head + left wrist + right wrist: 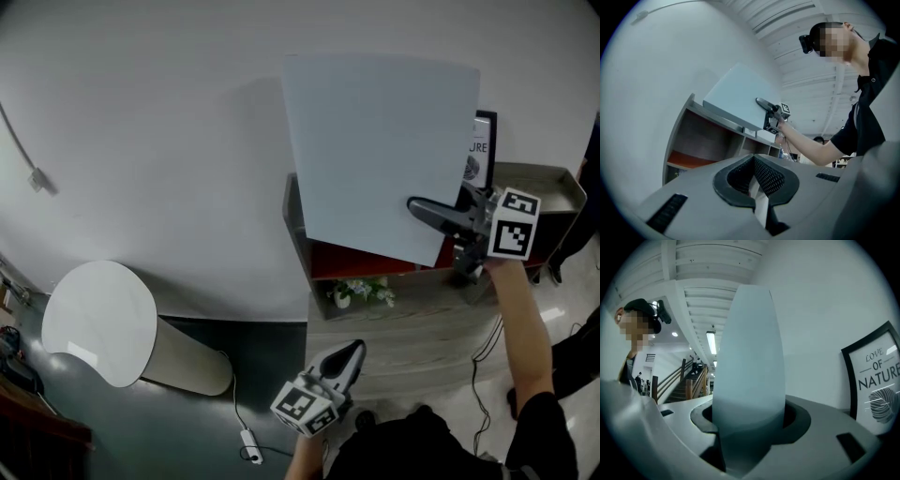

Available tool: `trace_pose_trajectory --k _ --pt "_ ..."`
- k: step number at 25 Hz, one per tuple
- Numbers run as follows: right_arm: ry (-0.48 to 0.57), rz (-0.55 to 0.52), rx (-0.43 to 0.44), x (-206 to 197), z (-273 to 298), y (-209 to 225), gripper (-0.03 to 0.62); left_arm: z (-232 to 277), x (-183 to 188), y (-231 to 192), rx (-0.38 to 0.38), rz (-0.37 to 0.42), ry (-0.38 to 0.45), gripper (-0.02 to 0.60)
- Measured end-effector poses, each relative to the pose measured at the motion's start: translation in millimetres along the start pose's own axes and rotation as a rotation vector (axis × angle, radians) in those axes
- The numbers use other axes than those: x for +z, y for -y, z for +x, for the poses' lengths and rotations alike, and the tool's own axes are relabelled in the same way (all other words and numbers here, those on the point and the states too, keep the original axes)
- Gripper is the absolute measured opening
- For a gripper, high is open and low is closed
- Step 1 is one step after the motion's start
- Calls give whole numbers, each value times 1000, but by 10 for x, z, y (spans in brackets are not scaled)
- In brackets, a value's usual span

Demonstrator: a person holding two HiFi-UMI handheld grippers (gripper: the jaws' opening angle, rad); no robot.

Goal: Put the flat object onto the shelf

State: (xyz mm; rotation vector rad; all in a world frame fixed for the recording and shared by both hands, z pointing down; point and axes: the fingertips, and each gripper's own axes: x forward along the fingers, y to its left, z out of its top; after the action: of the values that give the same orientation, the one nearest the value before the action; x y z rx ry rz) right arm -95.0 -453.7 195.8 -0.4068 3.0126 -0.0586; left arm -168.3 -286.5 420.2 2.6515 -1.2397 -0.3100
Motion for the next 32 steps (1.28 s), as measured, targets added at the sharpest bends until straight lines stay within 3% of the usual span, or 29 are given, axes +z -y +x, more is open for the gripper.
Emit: trace_pose_trajectory --k 5,12,20,32 --pt "-4 -53 4 -31 -12 -6 255 -122 -190 243 6 22 31 11" --pt "-69 -50 -20 -91 466 463 255 -110 -71 39 19 7 15 11" --pt "-64 -47 2 -143 599 663 255 -129 -67 31 7 15 7 11" --pt "-88 -137 72 -157 743 715 255 -138 -92 24 4 17 -2 11"
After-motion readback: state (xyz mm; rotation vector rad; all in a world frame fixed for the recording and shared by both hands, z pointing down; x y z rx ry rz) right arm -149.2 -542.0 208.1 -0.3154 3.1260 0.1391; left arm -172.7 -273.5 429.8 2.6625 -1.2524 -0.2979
